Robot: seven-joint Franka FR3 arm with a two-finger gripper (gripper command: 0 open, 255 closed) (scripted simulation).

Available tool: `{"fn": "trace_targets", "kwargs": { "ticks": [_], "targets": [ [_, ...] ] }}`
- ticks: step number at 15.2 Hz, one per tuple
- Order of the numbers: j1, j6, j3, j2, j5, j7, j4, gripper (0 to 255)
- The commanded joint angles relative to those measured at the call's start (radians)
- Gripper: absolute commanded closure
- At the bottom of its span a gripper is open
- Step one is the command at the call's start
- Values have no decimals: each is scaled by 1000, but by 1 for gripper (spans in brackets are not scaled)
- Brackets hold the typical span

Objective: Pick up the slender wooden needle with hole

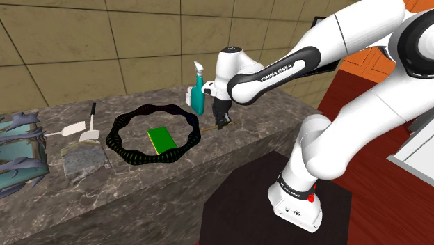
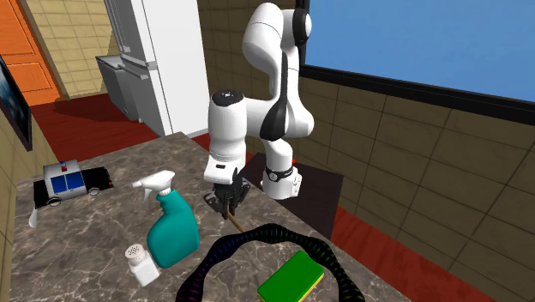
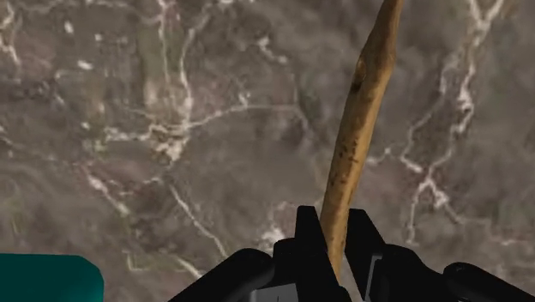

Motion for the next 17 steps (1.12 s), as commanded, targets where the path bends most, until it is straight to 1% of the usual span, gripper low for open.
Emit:
{"fn": "trace_targets", "kwargs": {
  "ticks": [1,15,17],
  "targets": [
    [-2,-17,0,-9,0,-1,5,255],
    [4,-244,27,-116,25,-17,126,255],
    [4,-246,27,-116,25,-18,128,255]
  ]
}}
